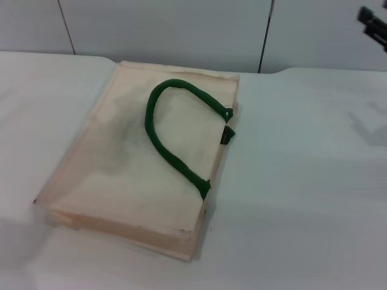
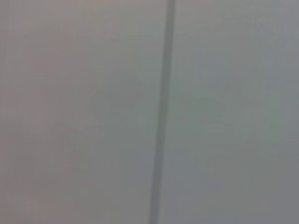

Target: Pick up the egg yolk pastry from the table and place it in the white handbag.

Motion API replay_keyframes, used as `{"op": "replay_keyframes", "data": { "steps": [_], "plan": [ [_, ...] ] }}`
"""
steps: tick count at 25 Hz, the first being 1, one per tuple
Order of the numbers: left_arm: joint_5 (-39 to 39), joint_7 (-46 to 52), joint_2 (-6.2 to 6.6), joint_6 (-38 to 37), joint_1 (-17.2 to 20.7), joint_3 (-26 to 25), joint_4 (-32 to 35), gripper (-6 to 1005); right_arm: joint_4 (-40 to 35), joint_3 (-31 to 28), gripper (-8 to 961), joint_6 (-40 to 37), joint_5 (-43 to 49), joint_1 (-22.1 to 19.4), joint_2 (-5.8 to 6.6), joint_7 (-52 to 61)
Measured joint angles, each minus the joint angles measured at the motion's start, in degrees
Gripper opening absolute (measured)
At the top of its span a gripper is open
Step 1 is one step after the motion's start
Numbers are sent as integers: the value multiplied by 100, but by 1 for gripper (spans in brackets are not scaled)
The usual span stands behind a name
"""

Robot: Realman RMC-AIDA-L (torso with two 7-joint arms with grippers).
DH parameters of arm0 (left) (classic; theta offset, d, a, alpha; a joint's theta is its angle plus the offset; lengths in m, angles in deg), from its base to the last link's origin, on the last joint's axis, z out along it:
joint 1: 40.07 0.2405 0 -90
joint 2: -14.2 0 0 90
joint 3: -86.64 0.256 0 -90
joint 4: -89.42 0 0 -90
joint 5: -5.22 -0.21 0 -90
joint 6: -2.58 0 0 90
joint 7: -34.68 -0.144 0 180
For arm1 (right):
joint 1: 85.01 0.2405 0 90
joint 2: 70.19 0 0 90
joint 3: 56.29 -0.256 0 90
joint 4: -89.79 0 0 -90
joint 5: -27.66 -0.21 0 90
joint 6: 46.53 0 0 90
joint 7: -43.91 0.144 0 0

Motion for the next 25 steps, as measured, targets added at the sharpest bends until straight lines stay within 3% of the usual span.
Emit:
{"op": "replay_keyframes", "data": {
  "steps": [4,8,19,25],
  "plan": [
    [802,-854,-9,-472,85,-5,-719,542,-430,7,609,-51,-666,37,-265,-325],
    [1527,-1573,-9,-803,121,-2,-1391,542,-439,14,608,-152,-1100,-12,-412,-520],
    [2841,-3600,-8,-968,18,230,-3061,542,703,253,607,-1218,-1010,-310,-456,-1105],
    [3197,-4287,-8,-976,-55,232,-3549,542,1016,255,606,-1663,-987,-356,-457,-1269]
  ]
}}
